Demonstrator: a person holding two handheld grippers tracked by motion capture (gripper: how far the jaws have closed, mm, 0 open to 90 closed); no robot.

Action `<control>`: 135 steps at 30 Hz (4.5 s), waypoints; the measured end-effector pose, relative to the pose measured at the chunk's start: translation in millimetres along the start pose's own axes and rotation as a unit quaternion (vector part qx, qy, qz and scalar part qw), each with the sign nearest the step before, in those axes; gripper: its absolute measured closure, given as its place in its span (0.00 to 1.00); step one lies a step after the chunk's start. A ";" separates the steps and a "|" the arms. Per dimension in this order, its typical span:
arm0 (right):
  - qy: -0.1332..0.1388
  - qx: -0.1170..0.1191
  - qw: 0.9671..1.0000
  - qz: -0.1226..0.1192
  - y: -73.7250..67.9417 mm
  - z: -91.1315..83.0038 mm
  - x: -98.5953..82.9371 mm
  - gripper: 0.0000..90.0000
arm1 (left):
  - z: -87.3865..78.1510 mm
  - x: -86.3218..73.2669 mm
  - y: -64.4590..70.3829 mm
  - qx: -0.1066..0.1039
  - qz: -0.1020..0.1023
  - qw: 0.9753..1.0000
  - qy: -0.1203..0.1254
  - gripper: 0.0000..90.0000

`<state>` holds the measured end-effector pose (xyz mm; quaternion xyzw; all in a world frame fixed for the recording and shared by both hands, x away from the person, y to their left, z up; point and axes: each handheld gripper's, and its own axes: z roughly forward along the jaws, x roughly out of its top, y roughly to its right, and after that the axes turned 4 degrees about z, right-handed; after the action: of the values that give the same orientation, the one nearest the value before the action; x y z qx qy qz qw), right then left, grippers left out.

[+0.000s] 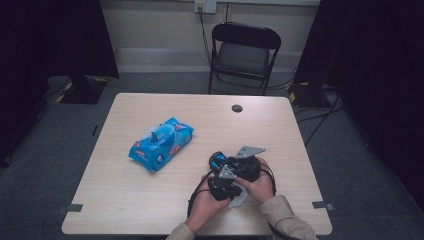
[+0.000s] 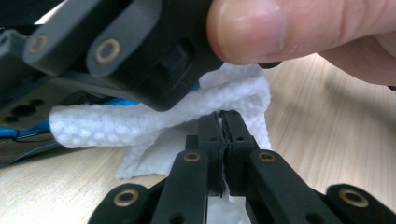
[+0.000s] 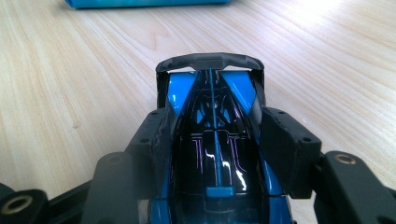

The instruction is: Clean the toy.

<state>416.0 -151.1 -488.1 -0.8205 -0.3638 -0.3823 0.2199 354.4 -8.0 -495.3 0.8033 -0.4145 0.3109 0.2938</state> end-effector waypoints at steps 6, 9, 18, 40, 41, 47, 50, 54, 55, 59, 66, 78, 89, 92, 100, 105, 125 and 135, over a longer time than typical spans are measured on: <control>-0.001 -0.001 1.000 -0.002 -0.5 -0.5 0.1 0.49 | -5.3 2.2 0.0 0.001 0.006 1.000 0.000 0.98; -0.002 -0.002 1.000 -0.004 -0.6 -0.8 0.3 0.49 | -7.4 2.6 -0.3 0.003 0.004 1.000 0.003 0.98; 0.006 -0.004 1.000 0.007 4.0 -7.6 0.9 0.43 | -10.2 1.7 -2.8 0.006 0.000 1.000 0.003 0.98; 0.034 0.001 0.999 0.017 16.6 -53.4 -4.4 0.45 | -35.2 21.1 -18.1 0.032 0.002 0.999 0.018 0.98; 0.035 0.001 0.999 0.017 17.0 -55.5 -5.5 0.46 | -36.2 22.5 -19.9 0.034 0.002 0.999 0.018 0.98; 0.034 0.004 0.999 0.014 16.5 -65.2 -11.0 0.46 | -40.4 27.9 -30.3 0.046 -0.008 0.999 0.023 0.98; 0.034 0.006 0.999 0.013 16.1 -67.5 -11.8 0.46 | -40.2 28.0 -34.5 0.055 -0.014 0.998 0.023 0.98; 0.032 0.014 0.999 0.005 14.0 -68.4 -13.3 0.46 | -41.2 28.8 -43.0 0.065 -0.022 0.997 0.024 0.98; 0.032 0.018 0.999 0.002 13.1 -68.1 -13.2 0.46 | -41.1 29.4 -44.1 0.068 -0.024 0.997 0.025 0.98; 0.025 0.026 0.999 -0.008 8.1 -62.8 -12.9 0.46 | -41.6 33.8 -45.0 0.069 -0.023 0.997 0.031 0.98; 0.012 0.041 0.999 -0.028 -0.6 -53.6 -12.2 0.49 | -41.9 45.0 -41.1 0.066 -0.017 0.997 0.043 0.98; -0.004 0.062 0.998 -0.032 -0.5 -48.5 -14.3 0.74 | -37.3 49.7 -32.8 0.048 -0.011 0.998 0.050 0.98; 0.004 0.063 0.998 0.009 9.5 -57.6 -15.0 0.99 | -37.0 49.9 -31.7 0.044 0.002 0.998 0.054 0.94; 0.004 0.055 0.998 0.016 13.9 -61.3 -16.8 1.00 | -37.5 50.5 -31.3 0.044 0.005 0.998 0.054 0.91; 0.005 0.030 0.999 0.037 27.4 -77.5 -24.6 1.00 | -42.5 46.3 -39.9 0.084 0.030 0.995 0.052 0.64; -0.003 0.020 0.998 0.056 36.2 -88.6 -32.7 1.00 | -45.5 42.1 -47.6 0.091 0.019 0.995 0.046 0.58; -0.041 -0.015 0.995 0.090 49.2 -111.2 -65.7 0.95 | -24.4 34.3 -62.4 0.092 0.051 0.994 0.024 0.34; -0.059 -0.040 0.993 0.098 53.3 -117.4 -78.2 0.75 | -12.6 32.3 -62.9 0.094 0.068 0.993 0.012 0.29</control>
<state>367.2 -293.7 -482.4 -0.8812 -0.2786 -0.3246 0.2014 419.4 16.0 -476.7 0.7933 -0.4338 0.3773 0.2002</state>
